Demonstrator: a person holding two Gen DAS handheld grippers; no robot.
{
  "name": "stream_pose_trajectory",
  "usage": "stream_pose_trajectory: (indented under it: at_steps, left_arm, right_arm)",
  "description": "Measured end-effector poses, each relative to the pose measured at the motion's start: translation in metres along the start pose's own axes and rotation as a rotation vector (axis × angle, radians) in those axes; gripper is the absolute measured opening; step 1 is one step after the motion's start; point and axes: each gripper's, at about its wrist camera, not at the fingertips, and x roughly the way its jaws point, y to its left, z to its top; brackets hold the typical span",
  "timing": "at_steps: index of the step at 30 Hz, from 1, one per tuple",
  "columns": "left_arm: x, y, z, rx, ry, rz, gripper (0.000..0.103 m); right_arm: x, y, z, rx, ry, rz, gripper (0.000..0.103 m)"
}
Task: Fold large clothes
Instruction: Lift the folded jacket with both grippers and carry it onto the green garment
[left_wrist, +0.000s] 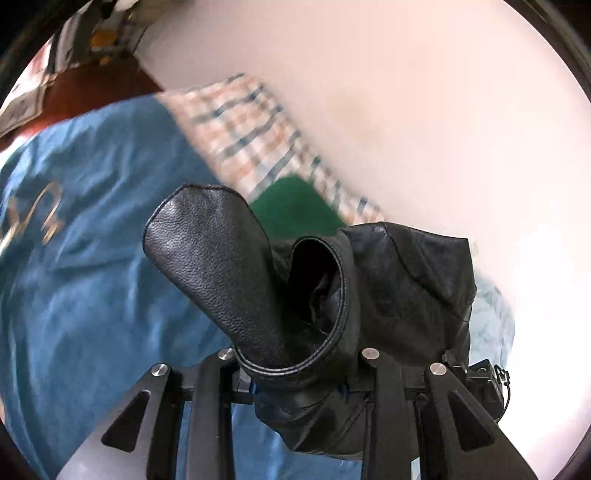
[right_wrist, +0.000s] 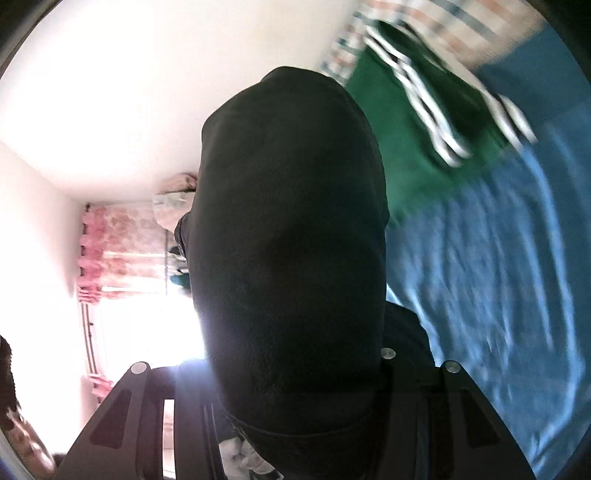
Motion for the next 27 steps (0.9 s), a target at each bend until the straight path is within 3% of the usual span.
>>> stream_pose_trajectory:
  at_steps: [6,10,15,18,21,23,25,27]
  left_arm:
    - [0.096,-0.011,0.080,-0.043,-0.065,-0.026,0.026]
    - [0.167,0.009,0.106,-0.046,-0.058,-0.007,0.026]
    - [0.266,0.046,0.100,0.000,0.080,0.092,0.027]
    - [0.291,0.055,0.092,0.073,0.128,0.092,0.039]
    - [0.291,0.050,0.092,0.115,0.143,0.116,0.044]
    - [0.285,0.043,0.092,0.148,0.158,0.163,0.049]
    - [0.280,0.032,0.090,0.207,0.144,0.242,0.066]
    - [0.270,0.018,0.087,0.287,0.129,0.312,0.091]
  right_arm:
    - [0.062,0.001,0.141,-0.012,0.032,0.030,0.048]
    - [0.106,-0.045,0.225,0.038,0.100,0.014,0.048]
    - [0.130,-0.117,0.278,0.123,0.115,-0.111,0.049]
    - [0.126,-0.129,0.293,0.126,0.109,-0.131,0.052]
    - [0.124,-0.115,0.297,0.084,0.132,-0.234,0.062]
    - [0.125,-0.093,0.294,-0.003,0.121,-0.382,0.075]
    - [0.123,-0.061,0.280,-0.115,0.086,-0.577,0.081]
    - [0.122,-0.031,0.255,-0.249,0.027,-0.796,0.088]
